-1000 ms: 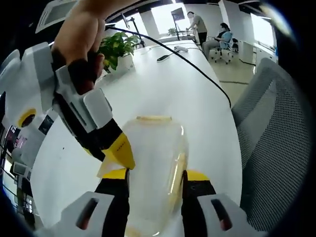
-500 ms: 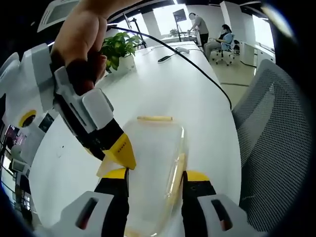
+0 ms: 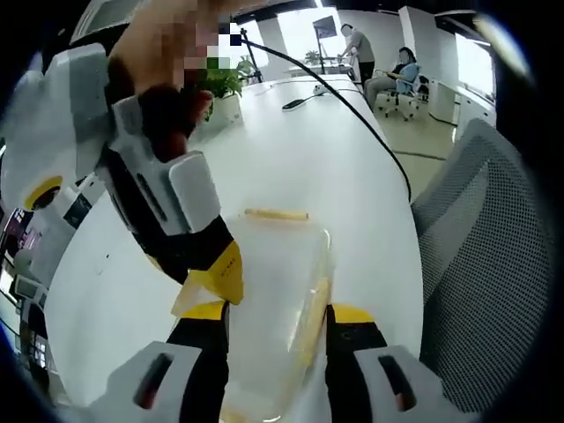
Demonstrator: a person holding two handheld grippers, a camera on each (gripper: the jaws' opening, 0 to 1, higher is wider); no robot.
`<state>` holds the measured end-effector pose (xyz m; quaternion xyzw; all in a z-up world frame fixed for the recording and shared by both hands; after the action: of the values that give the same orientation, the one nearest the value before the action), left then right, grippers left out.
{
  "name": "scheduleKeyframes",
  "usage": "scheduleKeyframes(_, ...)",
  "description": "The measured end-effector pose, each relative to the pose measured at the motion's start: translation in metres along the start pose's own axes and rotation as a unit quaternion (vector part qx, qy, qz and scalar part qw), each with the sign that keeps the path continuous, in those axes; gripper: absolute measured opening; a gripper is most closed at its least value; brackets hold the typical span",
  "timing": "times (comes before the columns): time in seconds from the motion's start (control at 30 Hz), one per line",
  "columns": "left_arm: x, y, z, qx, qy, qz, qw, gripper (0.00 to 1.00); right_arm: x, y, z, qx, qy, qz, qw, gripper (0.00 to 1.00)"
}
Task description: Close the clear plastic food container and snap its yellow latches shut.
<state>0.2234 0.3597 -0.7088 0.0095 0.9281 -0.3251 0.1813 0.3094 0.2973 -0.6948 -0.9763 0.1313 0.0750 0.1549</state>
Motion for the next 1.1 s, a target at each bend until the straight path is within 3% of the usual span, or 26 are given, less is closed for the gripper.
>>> scheduleKeyframes(0.07,0.002,-0.002,0.000,0.008,0.022,-0.034,0.9992,0.45,-0.005,0.002,-0.001,0.017,0.018,-0.032,0.9992,0.32)
scheduleKeyframes(0.13,0.001,-0.005,-0.001,0.006,0.041,-0.049,0.9979,0.50,-0.007,0.005,-0.002,0.028,0.028,-0.023,0.9990,0.32)
scheduleKeyframes(0.23,0.001,-0.006,0.000,-0.008,0.049,-0.024,0.9985,0.53,-0.009,0.008,-0.003,0.051,0.037,-0.034,0.9975,0.32)
scheduleKeyframes(0.4,0.000,-0.008,-0.002,-0.005,0.059,-0.047,0.9971,0.57,-0.010,0.017,-0.004,0.108,0.048,-0.017,0.9929,0.33)
scheduleKeyframes(0.43,0.001,-0.008,-0.002,-0.007,0.065,-0.068,0.9956,0.63,-0.010,0.017,-0.004,0.118,0.053,-0.011,0.9915,0.36)
scheduleKeyframes(0.5,-0.001,-0.006,-0.004,-0.017,0.062,-0.074,0.9952,0.74,-0.011,0.020,-0.003,0.149,0.049,0.055,0.9861,0.61)
scheduleKeyframes(0.53,-0.001,-0.006,-0.004,-0.019,0.062,-0.075,0.9951,0.78,-0.012,0.021,-0.005,0.163,0.040,0.058,0.9842,0.66)
scheduleKeyframes(0.6,-0.001,-0.003,-0.008,-0.020,0.067,-0.073,0.9949,0.81,-0.014,0.025,-0.010,0.157,0.043,0.043,0.9857,0.62)
scheduleKeyframes(0.67,-0.002,0.000,-0.012,-0.020,0.067,-0.067,0.9953,0.87,-0.016,0.031,-0.014,0.157,0.055,0.038,0.9853,0.64)
scheduleKeyframes(0.7,-0.004,0.001,-0.013,-0.016,0.070,-0.046,0.9963,0.89,-0.018,0.034,-0.016,0.155,0.055,0.034,0.9858,0.66)
scheduleKeyframes(0.77,-0.006,0.005,-0.015,-0.035,0.077,-0.022,0.9962,0.94,-0.020,0.040,-0.020,0.152,0.049,0.029,0.9867,0.72)
scheduleKeyframes(0.87,-0.010,0.009,-0.018,-0.050,0.089,-0.007,0.9948,0.99,-0.026,0.046,-0.024,0.146,0.038,0.033,0.9879,0.89)
scheduleKeyframes(0.97,-0.015,0.011,-0.019,-0.055,0.101,0.003,0.9933,0.99,-0.034,0.052,-0.024,0.116,0.050,0.006,0.9920,1.00)
scheduleKeyframes(1.1,-0.019,0.017,-0.016,-0.087,0.119,0.033,0.9886,0.99,-0.042,0.061,-0.017,0.070,0.067,-0.013,0.9952,1.00)
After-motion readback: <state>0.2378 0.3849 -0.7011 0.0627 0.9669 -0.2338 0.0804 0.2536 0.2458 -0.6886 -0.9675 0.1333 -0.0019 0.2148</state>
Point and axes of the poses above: the point that each gripper's makers call its tool centre point, and the gripper's own axes: z roughly forward along the fingers, x roughly to its right, y roughly out of its underside, the point moved 9 cm from there along -z, roughly backward along the fingers, and after that the axes turned 12 degrees about z, right-handed, at the moved point
